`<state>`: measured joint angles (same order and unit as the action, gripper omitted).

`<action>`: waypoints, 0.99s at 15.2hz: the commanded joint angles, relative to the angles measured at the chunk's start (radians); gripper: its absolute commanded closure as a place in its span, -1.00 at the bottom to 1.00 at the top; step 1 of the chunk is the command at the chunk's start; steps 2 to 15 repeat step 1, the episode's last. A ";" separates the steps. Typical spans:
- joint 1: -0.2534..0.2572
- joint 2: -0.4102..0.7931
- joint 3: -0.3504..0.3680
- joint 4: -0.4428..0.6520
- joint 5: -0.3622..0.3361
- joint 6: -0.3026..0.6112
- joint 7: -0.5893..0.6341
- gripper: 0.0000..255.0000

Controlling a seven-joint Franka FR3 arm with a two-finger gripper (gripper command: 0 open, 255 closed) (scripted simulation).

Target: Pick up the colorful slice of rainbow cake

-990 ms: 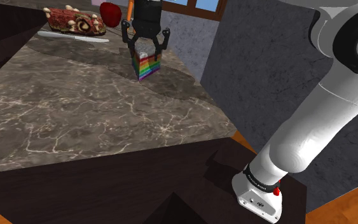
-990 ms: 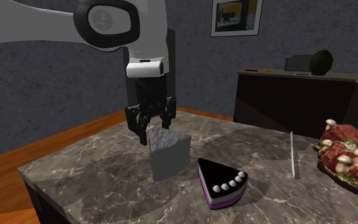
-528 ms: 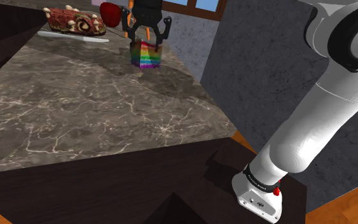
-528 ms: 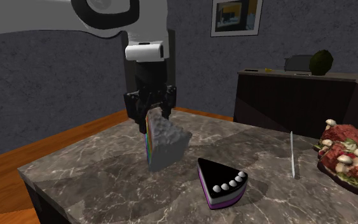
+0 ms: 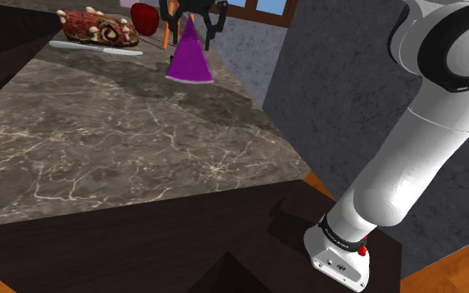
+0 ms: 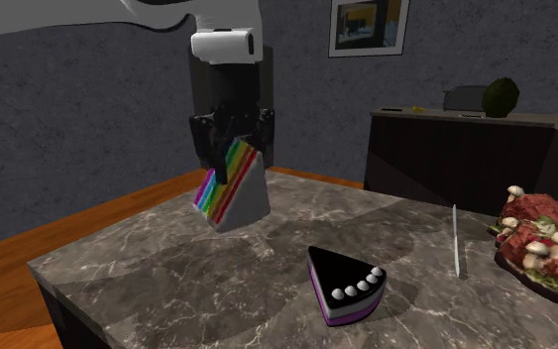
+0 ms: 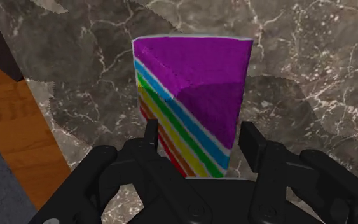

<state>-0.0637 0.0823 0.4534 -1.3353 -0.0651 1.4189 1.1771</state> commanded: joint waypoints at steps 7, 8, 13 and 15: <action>0.001 0.003 0.001 0.013 -0.002 -0.010 0.001 1.00; 0.001 0.003 0.001 0.013 -0.002 -0.010 0.001 1.00; 0.001 0.003 0.001 0.013 -0.002 -0.010 0.001 1.00; 0.001 0.003 0.001 0.013 -0.002 -0.010 0.001 1.00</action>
